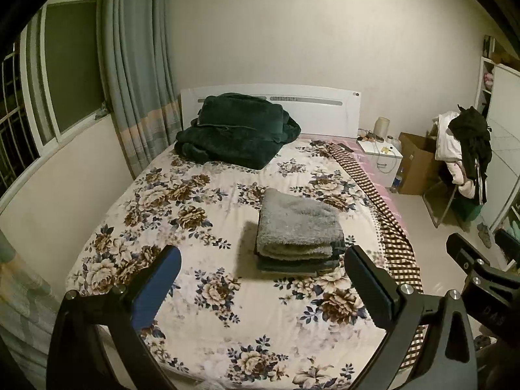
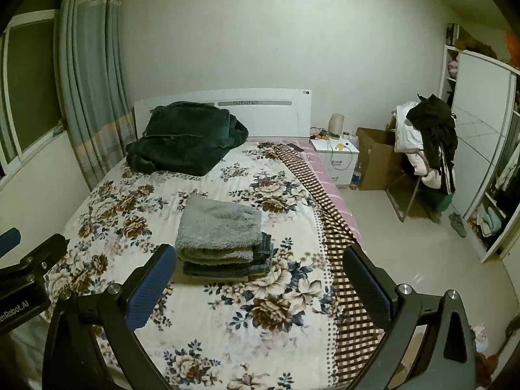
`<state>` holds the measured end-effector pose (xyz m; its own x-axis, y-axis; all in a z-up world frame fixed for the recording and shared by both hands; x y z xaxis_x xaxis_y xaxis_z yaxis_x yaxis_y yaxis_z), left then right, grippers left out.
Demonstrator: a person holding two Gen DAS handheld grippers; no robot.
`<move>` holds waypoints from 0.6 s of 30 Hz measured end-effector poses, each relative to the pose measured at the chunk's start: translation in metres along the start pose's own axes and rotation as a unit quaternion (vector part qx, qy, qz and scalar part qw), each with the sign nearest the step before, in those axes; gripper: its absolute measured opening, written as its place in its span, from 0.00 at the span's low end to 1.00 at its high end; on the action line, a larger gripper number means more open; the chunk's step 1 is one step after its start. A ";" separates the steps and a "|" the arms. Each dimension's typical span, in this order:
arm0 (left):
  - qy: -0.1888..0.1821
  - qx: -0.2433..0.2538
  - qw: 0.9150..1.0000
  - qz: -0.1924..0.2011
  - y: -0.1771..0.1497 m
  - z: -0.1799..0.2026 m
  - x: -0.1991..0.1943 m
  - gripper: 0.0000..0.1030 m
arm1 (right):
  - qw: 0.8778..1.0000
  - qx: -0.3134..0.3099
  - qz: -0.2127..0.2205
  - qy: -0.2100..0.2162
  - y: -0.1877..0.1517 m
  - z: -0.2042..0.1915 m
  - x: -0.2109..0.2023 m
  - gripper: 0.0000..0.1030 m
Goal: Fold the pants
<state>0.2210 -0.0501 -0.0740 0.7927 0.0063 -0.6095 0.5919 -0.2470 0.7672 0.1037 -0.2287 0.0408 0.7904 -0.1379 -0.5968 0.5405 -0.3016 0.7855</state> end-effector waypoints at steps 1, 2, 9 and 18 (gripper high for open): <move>0.001 0.000 1.000 0.000 0.001 -0.002 0.000 1.00 | 1.000 0.000 0.000 0.001 0.000 0.000 0.000 1.00; 0.001 -0.001 1.000 0.001 0.001 -0.003 -0.001 1.00 | 1.000 0.000 0.000 0.001 0.000 -0.001 0.000 1.00; 0.003 0.000 1.000 0.000 0.002 -0.007 0.002 1.00 | 1.000 0.002 -0.003 0.007 0.000 -0.001 0.002 1.00; 0.002 0.001 1.000 0.000 0.003 -0.007 0.001 1.00 | 1.000 0.003 -0.009 0.013 -0.004 -0.002 0.004 1.00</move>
<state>0.2248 -0.0437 -0.0713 0.7937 0.0106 -0.6083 0.5911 -0.2499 0.7669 0.1056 -0.2263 0.0357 0.7881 -0.1086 -0.6058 0.5525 -0.3090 0.7741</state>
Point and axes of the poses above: each gripper's, at about its wrist camera, not at the fingertips, and x roughly the way its jaws point, z to its right, y to its top, the point moved 8 cm from there along x, roughly the way its jaws point, and after that the axes turned 14 degrees about x, right-handed, at the moved point
